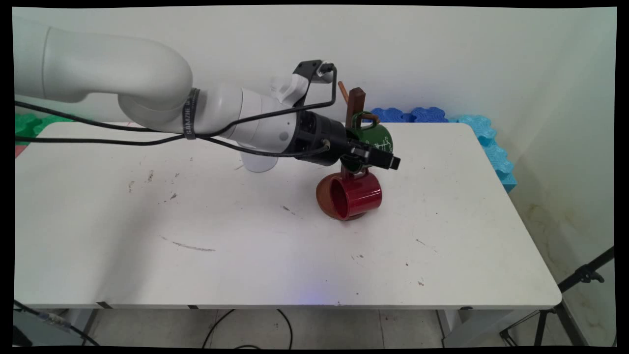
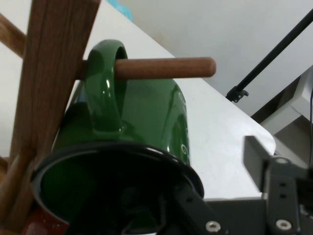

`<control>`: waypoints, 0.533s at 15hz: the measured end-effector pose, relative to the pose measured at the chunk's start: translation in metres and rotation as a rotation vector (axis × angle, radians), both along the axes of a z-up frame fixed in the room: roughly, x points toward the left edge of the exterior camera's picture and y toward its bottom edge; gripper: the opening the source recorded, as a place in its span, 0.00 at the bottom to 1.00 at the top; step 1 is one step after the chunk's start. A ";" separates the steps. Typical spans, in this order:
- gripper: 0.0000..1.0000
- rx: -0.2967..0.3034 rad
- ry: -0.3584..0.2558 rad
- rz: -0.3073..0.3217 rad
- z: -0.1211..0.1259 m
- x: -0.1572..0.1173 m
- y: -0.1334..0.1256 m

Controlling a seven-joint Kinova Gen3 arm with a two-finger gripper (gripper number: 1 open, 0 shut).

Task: Pick up the green mug from the rack, then place the picked object on the table

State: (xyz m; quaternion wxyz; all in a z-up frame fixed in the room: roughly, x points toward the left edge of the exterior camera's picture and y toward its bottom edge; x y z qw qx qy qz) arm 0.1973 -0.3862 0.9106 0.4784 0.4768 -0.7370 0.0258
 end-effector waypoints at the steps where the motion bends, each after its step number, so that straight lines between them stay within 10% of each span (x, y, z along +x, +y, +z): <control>1: 0.00 -0.005 0.000 0.000 -0.001 0.000 0.000; 8: 0.00 -0.032 0.006 0.003 -0.004 0.001 -0.001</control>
